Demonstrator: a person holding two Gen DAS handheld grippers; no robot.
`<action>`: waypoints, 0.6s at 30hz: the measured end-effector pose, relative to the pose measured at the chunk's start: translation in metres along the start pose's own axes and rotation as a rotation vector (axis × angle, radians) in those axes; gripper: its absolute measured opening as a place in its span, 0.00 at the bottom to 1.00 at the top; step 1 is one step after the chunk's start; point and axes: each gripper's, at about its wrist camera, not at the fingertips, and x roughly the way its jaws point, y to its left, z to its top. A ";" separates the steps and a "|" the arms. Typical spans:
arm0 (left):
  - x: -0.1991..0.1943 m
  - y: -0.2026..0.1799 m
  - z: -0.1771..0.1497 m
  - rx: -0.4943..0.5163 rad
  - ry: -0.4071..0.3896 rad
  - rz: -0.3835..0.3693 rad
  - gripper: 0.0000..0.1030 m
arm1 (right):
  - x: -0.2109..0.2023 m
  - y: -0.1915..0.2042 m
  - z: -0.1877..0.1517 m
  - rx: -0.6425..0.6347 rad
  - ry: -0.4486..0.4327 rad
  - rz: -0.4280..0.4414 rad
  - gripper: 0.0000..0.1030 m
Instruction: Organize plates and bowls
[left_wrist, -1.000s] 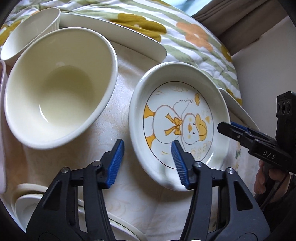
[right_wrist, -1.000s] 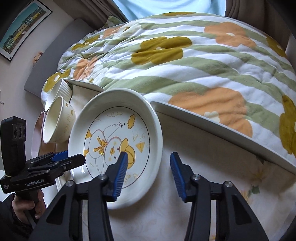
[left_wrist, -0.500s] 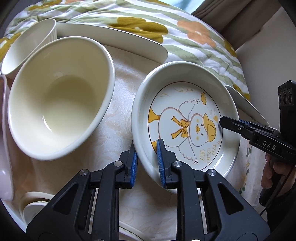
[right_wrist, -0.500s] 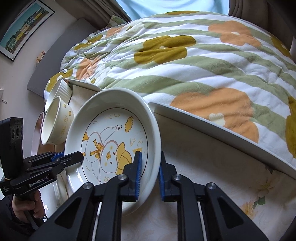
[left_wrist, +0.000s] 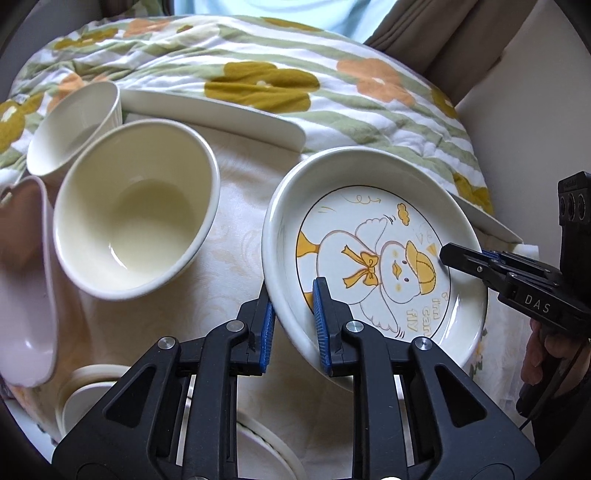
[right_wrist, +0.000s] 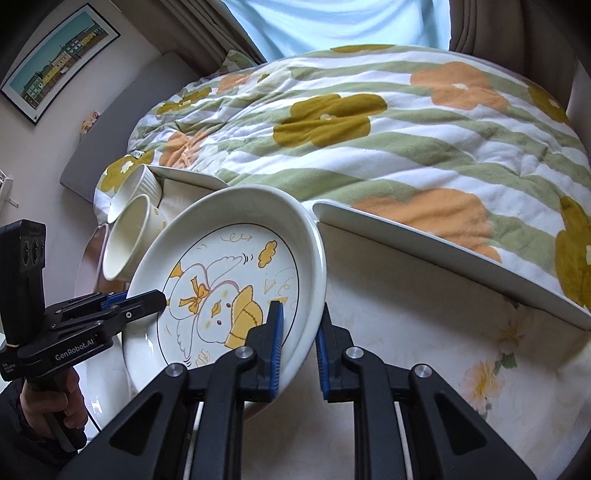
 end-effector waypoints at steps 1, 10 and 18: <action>-0.007 -0.002 -0.002 0.004 -0.012 -0.006 0.16 | -0.006 0.003 -0.002 0.003 -0.011 -0.001 0.15; -0.093 -0.012 -0.030 0.051 -0.155 -0.034 0.16 | -0.074 0.050 -0.038 -0.025 -0.105 -0.020 0.15; -0.148 0.017 -0.093 0.067 -0.200 -0.033 0.16 | -0.092 0.100 -0.090 -0.044 -0.123 0.005 0.15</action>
